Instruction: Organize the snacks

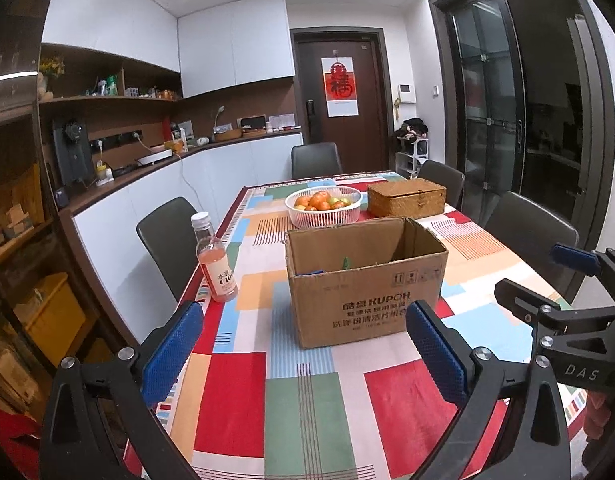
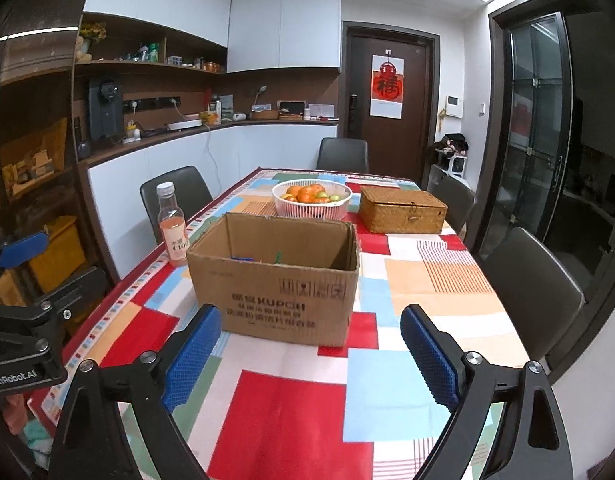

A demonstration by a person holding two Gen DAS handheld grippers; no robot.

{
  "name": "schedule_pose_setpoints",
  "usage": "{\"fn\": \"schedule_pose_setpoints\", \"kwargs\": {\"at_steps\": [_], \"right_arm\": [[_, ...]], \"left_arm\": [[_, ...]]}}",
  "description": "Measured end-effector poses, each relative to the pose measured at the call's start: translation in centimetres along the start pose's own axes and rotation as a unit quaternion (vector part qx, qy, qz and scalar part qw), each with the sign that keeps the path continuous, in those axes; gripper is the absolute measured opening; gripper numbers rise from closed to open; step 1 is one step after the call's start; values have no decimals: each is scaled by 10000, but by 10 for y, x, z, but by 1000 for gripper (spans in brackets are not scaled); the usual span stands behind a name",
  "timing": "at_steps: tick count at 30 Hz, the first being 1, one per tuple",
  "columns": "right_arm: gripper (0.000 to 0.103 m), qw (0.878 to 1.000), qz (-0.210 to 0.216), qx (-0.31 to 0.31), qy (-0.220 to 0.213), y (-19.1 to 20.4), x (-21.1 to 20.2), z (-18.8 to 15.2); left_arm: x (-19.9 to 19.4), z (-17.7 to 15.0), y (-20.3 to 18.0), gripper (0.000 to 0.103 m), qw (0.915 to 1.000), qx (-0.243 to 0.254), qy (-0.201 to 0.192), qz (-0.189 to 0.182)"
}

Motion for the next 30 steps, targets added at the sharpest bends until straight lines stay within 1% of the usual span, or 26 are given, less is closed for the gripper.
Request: {"fn": "schedule_pose_setpoints", "kwargs": {"at_steps": [6,10,30], "right_arm": [[92,10000,-42,67,-10,-4,-8,-6],[92,9999,-32,100,-22,-6,-11,-7],[92,9999,-77,81,-85,-6,-19,-9]], "left_arm": [[-11,-3,-3,103,10000,53,-76,-10],[-13,-3,-3,103,9999,20,-107,-63],[-19,-2,-5,103,9998,46,-179,-47]]}}
Point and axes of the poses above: each gripper's, at about its wrist camera, not at the fingertips, and x roughly the way its jaws point, y to its left, z to its top, the point moved 6 cm from there along x, roughly the way its jaws point, and after that the axes turned 9 degrees about -x, right-handed, at the moved point
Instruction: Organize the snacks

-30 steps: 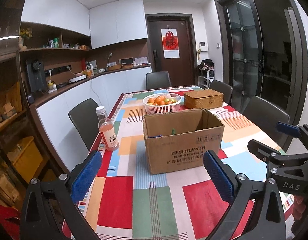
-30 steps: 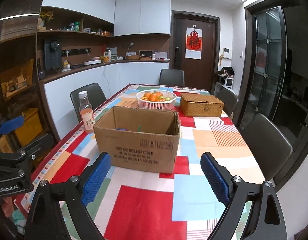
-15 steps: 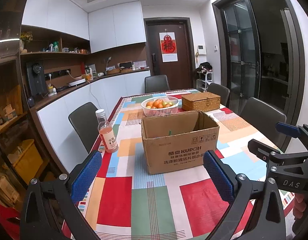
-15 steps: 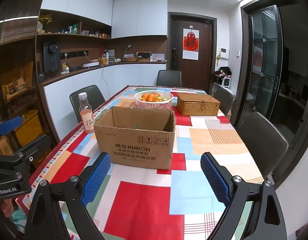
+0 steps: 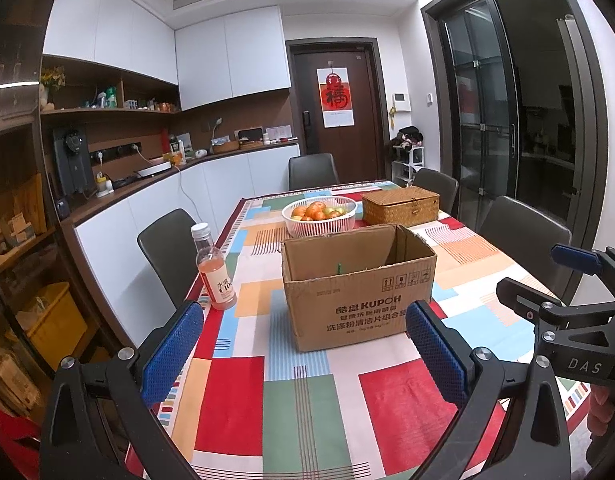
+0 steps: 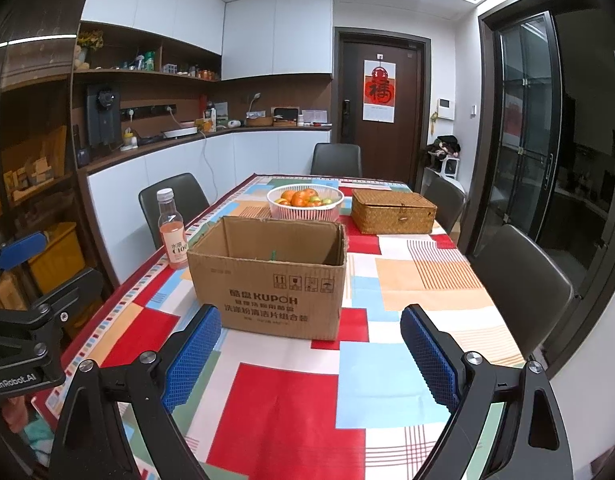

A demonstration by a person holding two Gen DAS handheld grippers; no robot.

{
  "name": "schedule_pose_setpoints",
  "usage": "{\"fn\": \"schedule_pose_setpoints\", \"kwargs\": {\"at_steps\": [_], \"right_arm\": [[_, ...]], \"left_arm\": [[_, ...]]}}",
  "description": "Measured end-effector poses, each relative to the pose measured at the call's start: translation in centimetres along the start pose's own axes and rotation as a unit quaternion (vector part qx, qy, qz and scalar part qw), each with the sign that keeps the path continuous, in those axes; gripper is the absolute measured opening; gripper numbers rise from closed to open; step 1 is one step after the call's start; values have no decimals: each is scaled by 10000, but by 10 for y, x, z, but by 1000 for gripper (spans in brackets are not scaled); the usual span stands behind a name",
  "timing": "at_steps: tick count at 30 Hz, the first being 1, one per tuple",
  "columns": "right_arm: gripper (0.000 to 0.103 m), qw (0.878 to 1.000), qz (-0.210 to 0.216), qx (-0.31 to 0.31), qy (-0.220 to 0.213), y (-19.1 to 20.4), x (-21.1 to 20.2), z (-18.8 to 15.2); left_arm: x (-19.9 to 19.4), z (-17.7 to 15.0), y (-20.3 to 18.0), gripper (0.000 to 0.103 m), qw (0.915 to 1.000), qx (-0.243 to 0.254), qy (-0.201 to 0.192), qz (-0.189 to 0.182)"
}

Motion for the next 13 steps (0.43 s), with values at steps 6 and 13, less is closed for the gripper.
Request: {"fn": "schedule_pose_setpoints", "kwargs": {"at_steps": [6,13], "right_arm": [[92,10000,5,0,20,1,1,0],[92,10000,25,-1,73,0,5,0]], "left_arm": [[0,-1,1,103,10000,-7,27,-23],[4,-1,3,103,10000,-32,49,-29]]}}
Point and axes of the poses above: each gripper's, at about its wrist camera, not at the fingertips, and x roughly the way its jaws point, y to its left, z to its top, the point moved 6 cm from there along x, roughly the way its jaws point, and after that the axes turned 9 degrees about -x, right-handed, at the moved point
